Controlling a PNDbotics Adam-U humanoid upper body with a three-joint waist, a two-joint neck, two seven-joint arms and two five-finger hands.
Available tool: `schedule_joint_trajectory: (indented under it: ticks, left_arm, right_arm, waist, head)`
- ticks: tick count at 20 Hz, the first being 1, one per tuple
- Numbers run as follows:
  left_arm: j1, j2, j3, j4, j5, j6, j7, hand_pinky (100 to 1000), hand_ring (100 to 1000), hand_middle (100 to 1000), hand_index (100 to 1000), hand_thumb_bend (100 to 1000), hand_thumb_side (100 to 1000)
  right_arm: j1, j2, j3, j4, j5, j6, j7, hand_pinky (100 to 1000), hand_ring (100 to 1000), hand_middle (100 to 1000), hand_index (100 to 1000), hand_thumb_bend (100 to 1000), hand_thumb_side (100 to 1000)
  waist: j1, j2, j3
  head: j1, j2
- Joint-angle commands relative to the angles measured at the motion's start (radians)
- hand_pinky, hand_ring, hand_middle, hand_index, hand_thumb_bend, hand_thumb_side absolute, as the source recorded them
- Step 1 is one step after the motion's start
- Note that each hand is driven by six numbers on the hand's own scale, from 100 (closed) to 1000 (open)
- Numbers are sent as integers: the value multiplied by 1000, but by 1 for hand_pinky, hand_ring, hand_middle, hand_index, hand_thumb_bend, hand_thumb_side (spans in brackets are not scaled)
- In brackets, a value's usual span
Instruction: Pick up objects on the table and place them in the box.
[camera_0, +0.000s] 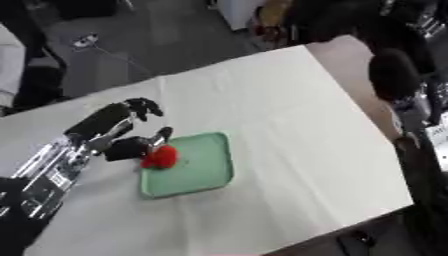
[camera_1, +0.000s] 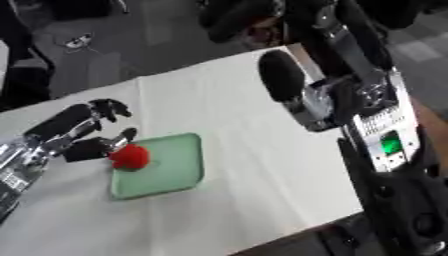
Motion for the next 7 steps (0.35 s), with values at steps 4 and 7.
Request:
schedule_joint_trajectory:
  ticks: [4,7]
  left_arm:
    - [150,44,213,-327,41,189,56,500,607,818,847,258,869]
    - [217,-18,321,-400,20,234,124,463,563,775,821,238,848]
  right_arm:
    - [16,-27,-28,-12,-58,27,-100,618,624,620,700,100,769]
    - [29,-32,-19,-12,-176,49,-145,618,605,598,682,100,746]
  waist:
    - [-18,-16,25]
    - [-25,-17,41]
  head:
    - [-57,37]
    - [-83,48]
